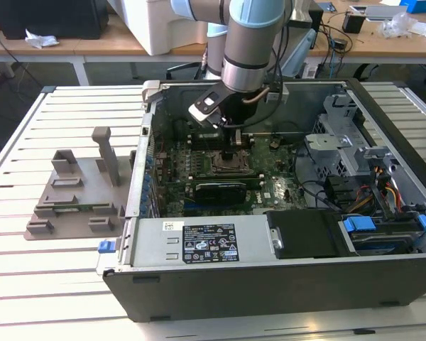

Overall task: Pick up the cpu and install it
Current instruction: 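Close the cpu cover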

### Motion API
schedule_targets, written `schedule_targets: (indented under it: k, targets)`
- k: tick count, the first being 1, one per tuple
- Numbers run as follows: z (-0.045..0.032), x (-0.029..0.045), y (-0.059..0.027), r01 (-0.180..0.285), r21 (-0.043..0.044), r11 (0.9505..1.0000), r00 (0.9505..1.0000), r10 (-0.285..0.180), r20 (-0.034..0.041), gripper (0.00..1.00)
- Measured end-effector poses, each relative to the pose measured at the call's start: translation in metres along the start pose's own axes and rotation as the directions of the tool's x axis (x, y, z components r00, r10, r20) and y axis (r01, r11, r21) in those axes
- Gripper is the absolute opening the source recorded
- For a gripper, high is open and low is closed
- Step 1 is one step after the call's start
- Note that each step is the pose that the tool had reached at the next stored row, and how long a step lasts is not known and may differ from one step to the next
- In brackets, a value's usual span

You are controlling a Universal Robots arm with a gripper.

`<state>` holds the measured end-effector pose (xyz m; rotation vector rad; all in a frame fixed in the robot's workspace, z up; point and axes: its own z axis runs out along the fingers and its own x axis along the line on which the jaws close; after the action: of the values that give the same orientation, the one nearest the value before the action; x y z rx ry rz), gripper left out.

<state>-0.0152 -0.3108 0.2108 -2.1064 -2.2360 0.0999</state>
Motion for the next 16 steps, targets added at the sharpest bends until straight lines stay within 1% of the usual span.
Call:
schedule_targets:
  k: [1, 2, 3, 4, 10, 14, 16]
  targets:
    - [0.0005, 0.0000, -0.0002, 0.001, -0.0006, 1.0000, 1.0000, -0.001, -0.0082, 0.11]
    - [0.0011, -0.0006, -0.0002, 0.010, -0.0008, 0.9999, 0.9999, -0.010, -0.0099, 0.11]
    - [0.0014, -0.0008, -0.0002, 0.041, -0.0004, 0.9992, 0.9992, -0.041, -0.0069, 0.11]
    - [0.0017, -0.0008, -0.0001, 0.053, -0.0003, 0.9986, 0.9986, -0.053, -0.0058, 0.11]
    - [0.0056, -0.0009, 0.0002, 0.051, 0.0000, 0.9987, 0.9987, -0.051, -0.0055, 0.11]
    - [0.0051, -0.0014, 0.0111, 0.051, 0.0000, 0.9987, 0.9987, -0.051, -0.0063, 0.11]
    - [0.0046, -0.0017, 0.0152, 0.051, 0.0002, 0.9987, 0.9987, -0.051, -0.0061, 0.11]
